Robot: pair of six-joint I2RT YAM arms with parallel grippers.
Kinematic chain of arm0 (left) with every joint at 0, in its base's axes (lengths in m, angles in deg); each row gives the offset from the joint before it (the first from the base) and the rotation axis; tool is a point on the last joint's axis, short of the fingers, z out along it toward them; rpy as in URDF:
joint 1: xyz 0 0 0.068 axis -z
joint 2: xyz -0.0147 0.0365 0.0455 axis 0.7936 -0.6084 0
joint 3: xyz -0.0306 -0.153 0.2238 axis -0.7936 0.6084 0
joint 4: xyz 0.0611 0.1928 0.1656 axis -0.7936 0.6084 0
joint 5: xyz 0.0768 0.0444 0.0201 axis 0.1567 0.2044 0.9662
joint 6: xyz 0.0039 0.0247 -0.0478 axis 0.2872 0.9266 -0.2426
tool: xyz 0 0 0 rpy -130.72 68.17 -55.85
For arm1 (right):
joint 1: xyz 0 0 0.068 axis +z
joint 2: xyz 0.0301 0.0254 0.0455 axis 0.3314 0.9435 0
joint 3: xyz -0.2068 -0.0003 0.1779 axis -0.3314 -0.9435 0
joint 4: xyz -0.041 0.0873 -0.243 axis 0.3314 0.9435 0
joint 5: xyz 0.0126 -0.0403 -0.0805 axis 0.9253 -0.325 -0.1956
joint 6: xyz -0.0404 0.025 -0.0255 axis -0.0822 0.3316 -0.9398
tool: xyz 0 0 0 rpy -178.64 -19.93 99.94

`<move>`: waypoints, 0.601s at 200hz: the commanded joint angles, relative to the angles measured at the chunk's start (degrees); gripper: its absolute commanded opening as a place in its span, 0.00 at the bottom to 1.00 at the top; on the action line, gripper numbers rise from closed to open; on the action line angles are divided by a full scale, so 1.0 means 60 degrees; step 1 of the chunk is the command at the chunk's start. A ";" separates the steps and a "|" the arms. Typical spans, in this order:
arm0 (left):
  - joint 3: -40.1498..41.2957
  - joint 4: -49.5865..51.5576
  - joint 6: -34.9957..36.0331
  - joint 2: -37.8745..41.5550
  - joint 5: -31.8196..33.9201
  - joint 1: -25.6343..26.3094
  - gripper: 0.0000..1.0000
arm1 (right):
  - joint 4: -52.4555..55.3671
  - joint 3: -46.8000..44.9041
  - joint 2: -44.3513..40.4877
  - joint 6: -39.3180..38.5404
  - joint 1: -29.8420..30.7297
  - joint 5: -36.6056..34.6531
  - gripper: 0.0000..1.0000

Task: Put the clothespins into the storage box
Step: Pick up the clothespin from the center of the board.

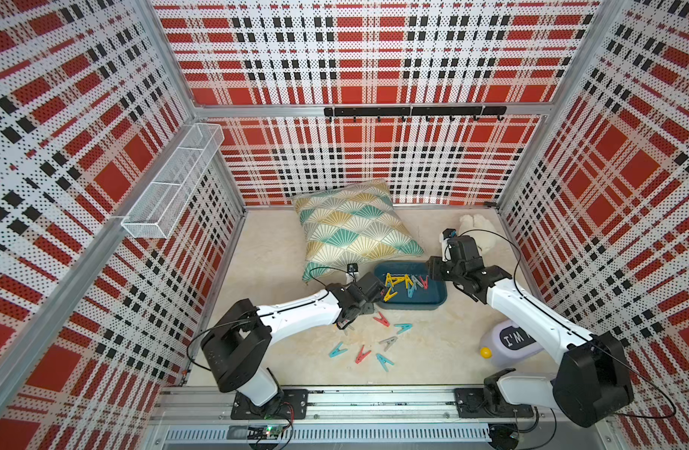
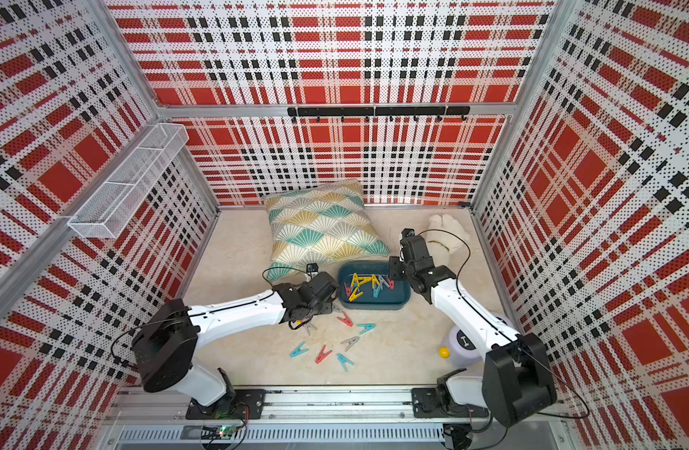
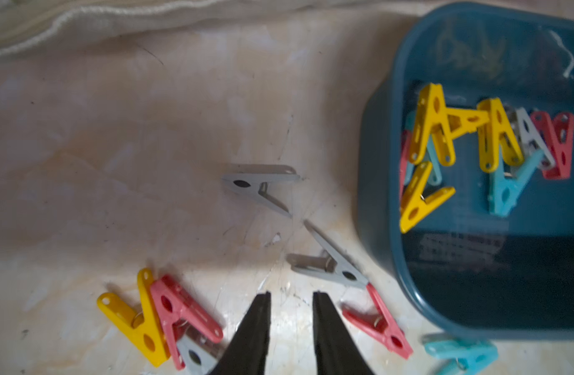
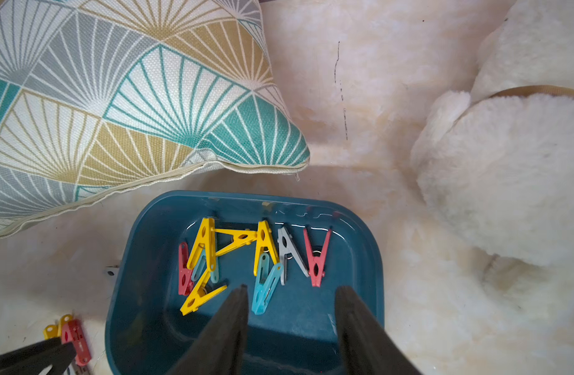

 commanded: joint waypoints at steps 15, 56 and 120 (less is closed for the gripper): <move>-0.0014 -0.1228 -0.1880 -0.0188 -0.0271 -0.0417 0.30 | -0.0419 -0.0145 -0.0060 0.0041 0.0101 0.0199 0.50; -0.0655 -0.1152 -0.2881 -0.1089 -0.1300 -0.0634 0.31 | -0.0561 -0.0213 -0.0121 0.0128 0.0192 0.0194 0.50; -0.0666 -0.0220 -0.3352 -0.0801 -0.0761 -0.0583 0.32 | -0.0906 -0.0471 -0.0313 0.0258 0.0207 0.0436 0.51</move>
